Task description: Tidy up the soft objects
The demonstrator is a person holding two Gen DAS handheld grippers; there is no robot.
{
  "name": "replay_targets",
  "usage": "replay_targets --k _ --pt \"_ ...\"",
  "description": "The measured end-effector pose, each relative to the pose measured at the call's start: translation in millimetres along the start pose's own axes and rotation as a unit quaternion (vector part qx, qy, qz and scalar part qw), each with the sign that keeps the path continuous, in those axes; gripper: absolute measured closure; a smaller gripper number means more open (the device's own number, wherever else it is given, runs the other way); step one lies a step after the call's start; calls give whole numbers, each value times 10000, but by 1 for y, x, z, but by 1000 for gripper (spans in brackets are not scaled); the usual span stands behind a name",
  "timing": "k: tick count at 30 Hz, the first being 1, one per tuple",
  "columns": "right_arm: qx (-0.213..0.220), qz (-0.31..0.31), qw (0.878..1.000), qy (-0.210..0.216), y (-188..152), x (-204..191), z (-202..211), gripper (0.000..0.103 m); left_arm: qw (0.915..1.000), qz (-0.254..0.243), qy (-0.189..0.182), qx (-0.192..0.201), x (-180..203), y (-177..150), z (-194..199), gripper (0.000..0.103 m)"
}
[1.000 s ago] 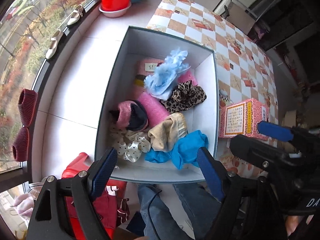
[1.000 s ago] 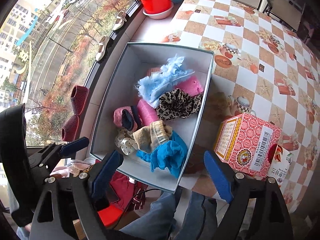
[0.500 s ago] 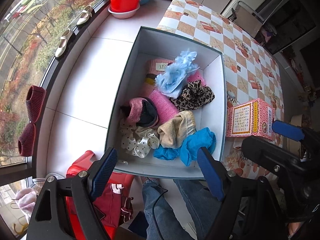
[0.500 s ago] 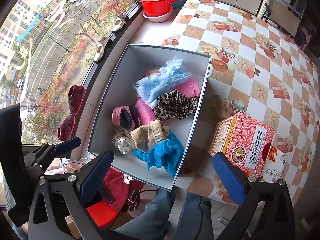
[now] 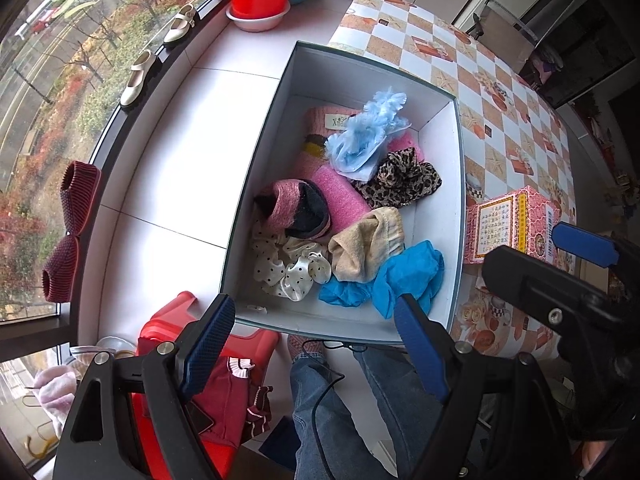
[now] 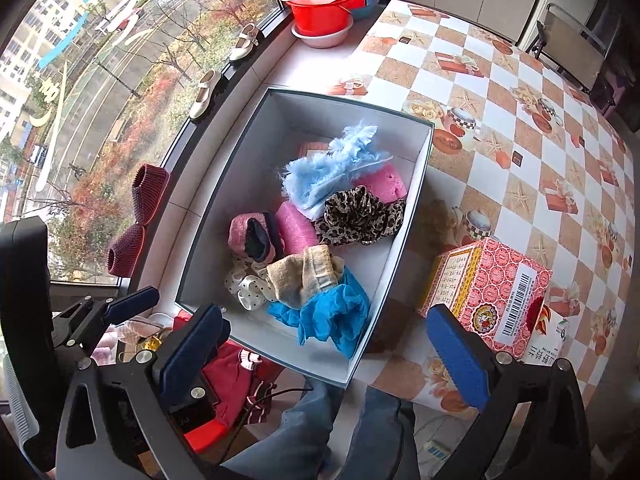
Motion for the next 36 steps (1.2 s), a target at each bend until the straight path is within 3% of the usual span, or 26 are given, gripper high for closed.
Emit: replay_targets --k 36 --pt "-107 134 9997 -168 -3 -17 -8 0 9999 -33 -27 -139 -8 -10 -6 19"
Point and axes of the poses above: each gripper's, at about its wrist camera, not at the fingertips, and z roughly against the way its jaws point, x to its right, y to its top, the point moved 8 cm from there along -z, roughly the way its jaws point, and after that the axes turned 8 degrees about y, right-handed, at the moved point
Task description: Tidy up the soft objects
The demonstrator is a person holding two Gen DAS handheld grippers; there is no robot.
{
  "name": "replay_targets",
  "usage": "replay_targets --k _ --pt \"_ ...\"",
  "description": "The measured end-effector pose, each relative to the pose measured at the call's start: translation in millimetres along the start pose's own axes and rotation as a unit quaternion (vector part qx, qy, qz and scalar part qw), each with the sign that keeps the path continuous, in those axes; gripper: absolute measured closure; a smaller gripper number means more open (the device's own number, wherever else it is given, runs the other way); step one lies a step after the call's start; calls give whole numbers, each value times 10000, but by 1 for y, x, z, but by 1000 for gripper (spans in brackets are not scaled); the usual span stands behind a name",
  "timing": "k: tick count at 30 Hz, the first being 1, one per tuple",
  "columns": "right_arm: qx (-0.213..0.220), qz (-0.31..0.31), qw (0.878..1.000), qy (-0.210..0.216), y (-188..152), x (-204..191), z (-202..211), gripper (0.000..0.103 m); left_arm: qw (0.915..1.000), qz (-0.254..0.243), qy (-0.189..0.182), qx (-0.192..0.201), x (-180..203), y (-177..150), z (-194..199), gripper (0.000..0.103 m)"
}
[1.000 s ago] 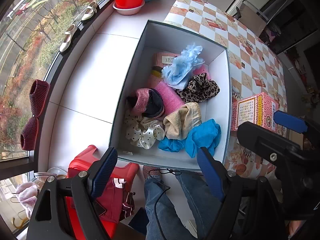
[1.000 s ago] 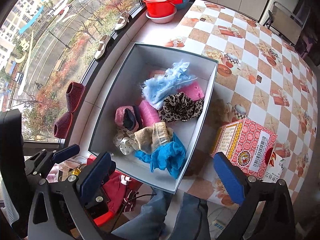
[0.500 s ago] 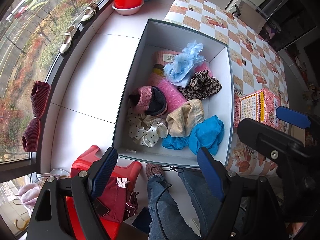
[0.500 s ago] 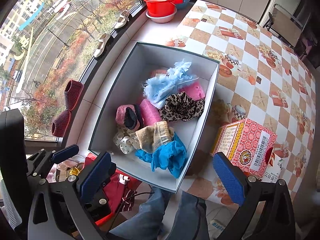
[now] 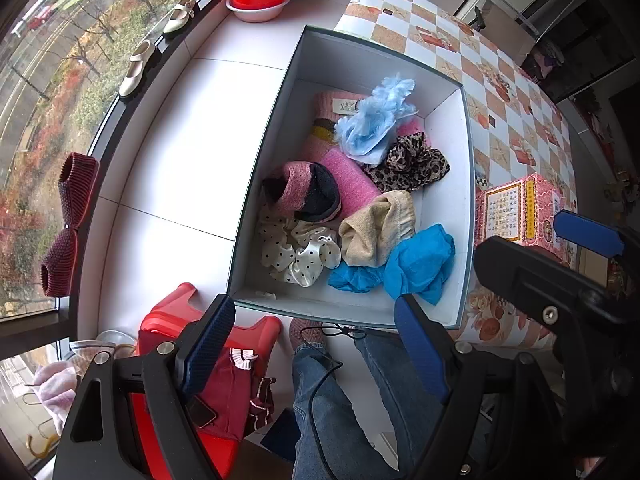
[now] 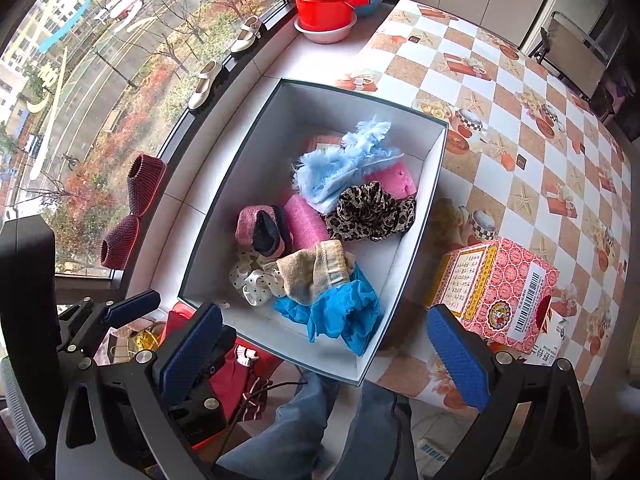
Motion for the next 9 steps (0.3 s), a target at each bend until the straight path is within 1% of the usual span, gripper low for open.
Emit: replay_targets --k 4,6,8,9 --pt "-25 2 10000 7 -1 -1 -3 0 10000 25 -4 -62 -3 -2 -4 19" --pt "-38 3 10000 16 -1 -2 -4 0 9999 58 -121 -54 -4 -2 -4 19" --pt "-65 8 10000 22 -2 -2 -5 0 9996 88 -268 87 -4 -1 0 19" --pt "-69 8 10000 22 -2 -2 -6 0 9995 86 -285 143 -4 0 2 19"
Point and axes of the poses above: each gripper's, at about its wrist camera, not at the fingertips, and z roughly against the way its jaws point, x to its right, y to its top, the point moved 8 cm from there along -z, roughly the way its jaws point, and after that the axes turned 8 degrees about y, right-handed, at the moved point
